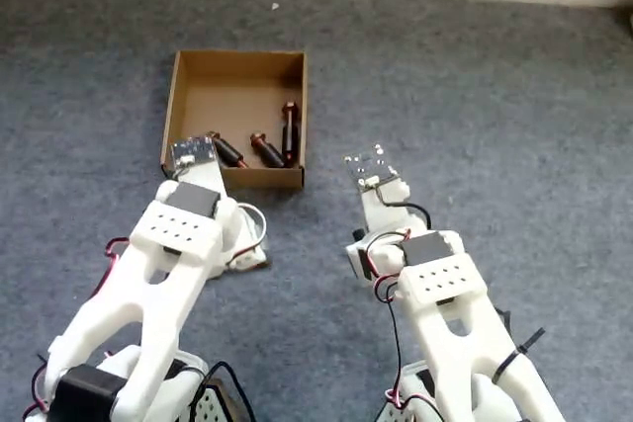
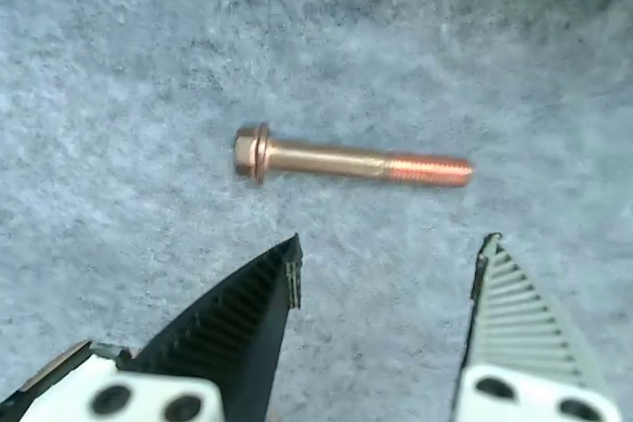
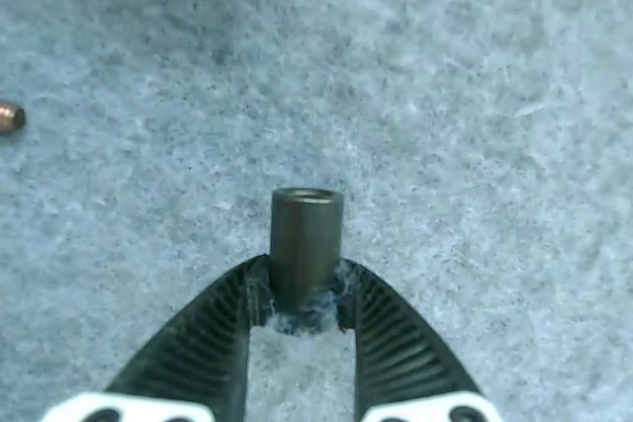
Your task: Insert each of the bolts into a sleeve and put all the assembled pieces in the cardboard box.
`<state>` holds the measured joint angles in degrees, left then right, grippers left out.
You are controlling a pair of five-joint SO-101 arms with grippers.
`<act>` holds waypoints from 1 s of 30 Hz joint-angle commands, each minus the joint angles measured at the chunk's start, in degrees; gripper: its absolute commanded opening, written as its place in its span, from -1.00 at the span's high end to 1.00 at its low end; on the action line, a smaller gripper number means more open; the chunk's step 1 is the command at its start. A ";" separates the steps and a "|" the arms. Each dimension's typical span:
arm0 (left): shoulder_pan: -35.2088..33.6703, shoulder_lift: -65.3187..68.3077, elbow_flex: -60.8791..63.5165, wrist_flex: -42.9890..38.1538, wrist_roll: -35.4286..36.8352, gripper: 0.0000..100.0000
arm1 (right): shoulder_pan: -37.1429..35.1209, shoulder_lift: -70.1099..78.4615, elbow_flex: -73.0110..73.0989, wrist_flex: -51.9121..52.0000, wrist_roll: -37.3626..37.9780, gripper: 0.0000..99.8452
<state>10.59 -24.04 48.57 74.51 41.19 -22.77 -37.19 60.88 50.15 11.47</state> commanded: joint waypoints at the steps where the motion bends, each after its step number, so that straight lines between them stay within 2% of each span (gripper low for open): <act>1: 0.40 -0.13 3.47 -3.96 -3.34 0.42 | 0.66 -2.07 -0.31 -1.36 -0.18 0.99; 7: -0.75 -0.13 11.12 -8.97 -6.24 0.43 | 0.66 -2.07 -0.31 -1.36 -0.18 0.99; 14: -12.79 -0.04 11.47 -12.92 -6.95 0.43 | 0.66 -2.07 -0.31 -1.36 -0.18 0.99; 22: -20.88 -0.04 11.47 -19.08 -9.14 0.43 | 0.66 -2.07 -0.22 -1.36 -0.18 0.99; 27: -22.29 -0.66 11.38 -22.59 -8.70 0.43 | 0.66 -2.07 -0.22 -1.36 -0.18 0.99; 30: -21.41 -0.66 8.57 -21.27 -6.07 0.43 | 0.66 -2.07 -0.22 -1.36 -0.18 0.99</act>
<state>-10.86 -23.96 60.00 53.23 33.01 -22.77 -37.19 60.88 50.15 11.47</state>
